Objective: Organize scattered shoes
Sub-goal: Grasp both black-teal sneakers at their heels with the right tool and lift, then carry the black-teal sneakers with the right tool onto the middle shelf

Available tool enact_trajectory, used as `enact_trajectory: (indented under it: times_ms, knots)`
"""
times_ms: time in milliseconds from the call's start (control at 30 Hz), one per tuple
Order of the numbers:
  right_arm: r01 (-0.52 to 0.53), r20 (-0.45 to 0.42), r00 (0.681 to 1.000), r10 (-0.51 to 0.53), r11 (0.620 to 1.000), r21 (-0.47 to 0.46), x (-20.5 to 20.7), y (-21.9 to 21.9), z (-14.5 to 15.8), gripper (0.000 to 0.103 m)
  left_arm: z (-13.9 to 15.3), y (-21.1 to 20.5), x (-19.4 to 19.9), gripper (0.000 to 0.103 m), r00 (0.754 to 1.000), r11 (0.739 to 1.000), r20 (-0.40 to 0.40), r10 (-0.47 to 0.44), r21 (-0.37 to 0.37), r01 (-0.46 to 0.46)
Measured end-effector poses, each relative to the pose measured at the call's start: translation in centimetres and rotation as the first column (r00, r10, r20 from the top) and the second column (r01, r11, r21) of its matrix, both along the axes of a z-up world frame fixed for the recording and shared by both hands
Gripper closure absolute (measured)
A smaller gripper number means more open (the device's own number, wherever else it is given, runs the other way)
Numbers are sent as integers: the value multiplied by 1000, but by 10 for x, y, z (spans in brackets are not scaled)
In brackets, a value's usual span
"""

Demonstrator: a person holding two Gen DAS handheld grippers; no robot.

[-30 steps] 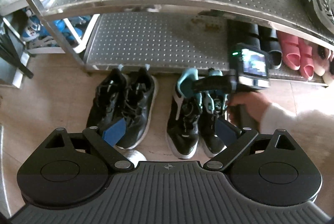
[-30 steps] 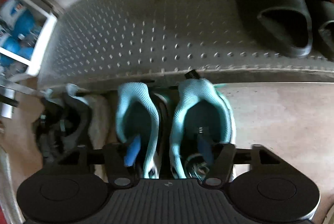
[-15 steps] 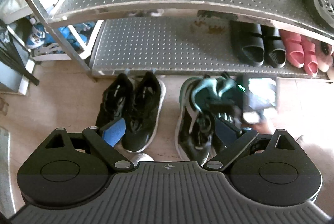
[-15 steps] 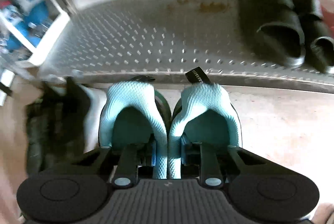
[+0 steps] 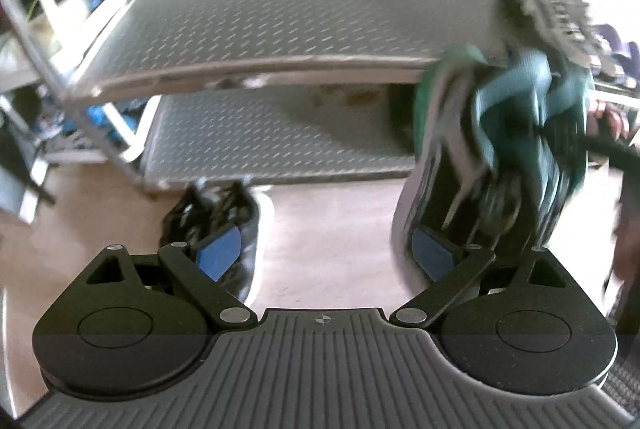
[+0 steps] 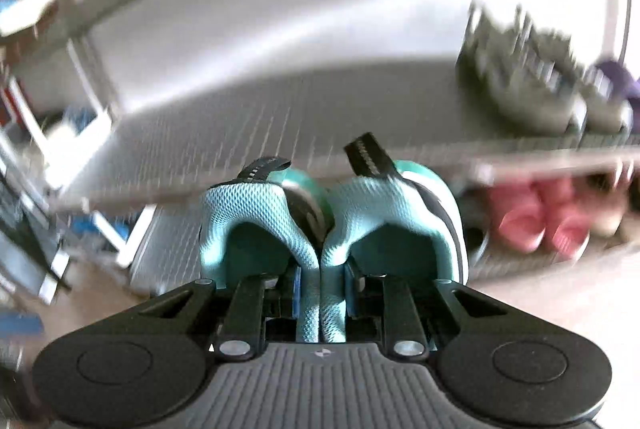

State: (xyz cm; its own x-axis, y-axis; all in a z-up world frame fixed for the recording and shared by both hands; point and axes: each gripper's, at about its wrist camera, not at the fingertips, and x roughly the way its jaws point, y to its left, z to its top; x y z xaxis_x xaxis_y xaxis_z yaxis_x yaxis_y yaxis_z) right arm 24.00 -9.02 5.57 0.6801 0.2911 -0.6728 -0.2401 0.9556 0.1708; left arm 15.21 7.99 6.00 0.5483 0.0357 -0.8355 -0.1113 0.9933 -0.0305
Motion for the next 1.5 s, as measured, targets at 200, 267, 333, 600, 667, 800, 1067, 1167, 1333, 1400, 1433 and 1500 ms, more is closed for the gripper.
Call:
enact_trajectory:
  times_ms: [200,267,333,600,667,800,1067,1167,1333,1400,1433,1500]
  knots:
    - [17,172,985,7,990,-140,111,15,38,79,-3,-4,16,7,1000,1000,13,-4,20,4]
    - [15,196,980,24,981,-196,132,17,33,50,-4,-6,22,7,1000,1000,18,-8,12,8]
    - [24,207,978,25,973,-231,142,13,24,54,-4,-8,27,7,1000,1000,24,-16,5,16]
    - [93,161,984,-73,988,-123,60,-65,51,33,14,-50,35,7,984,991,124,-130,-23,134]
    - [73,97,993,-65,994,-83,44,-84,39,31,20,-62,36,7,975,987,161,-151,-37,159]
    - [15,-7,1000,-15,992,-126,53,-90,7,40,23,-75,38,7,964,983,201,-173,-29,182]
    - [72,-145,987,-75,997,-28,84,-85,-34,58,16,-88,54,7,965,985,203,-167,-15,174]
    - [112,-147,983,-110,994,1,90,-83,-36,60,10,-86,59,7,971,985,184,-155,-41,165]
    - [198,-107,976,-192,979,52,98,-84,-36,62,7,-88,60,7,970,984,178,-165,-37,174]
    - [248,-113,965,-237,964,99,108,-91,-40,66,8,-85,54,7,971,985,177,-161,-38,171]
    - [270,-121,959,-256,956,112,112,-94,-43,67,7,-83,54,7,972,985,176,-158,-36,167]
    - [307,-140,947,-289,942,134,116,-99,-49,65,7,-80,52,7,973,987,173,-151,-33,159]
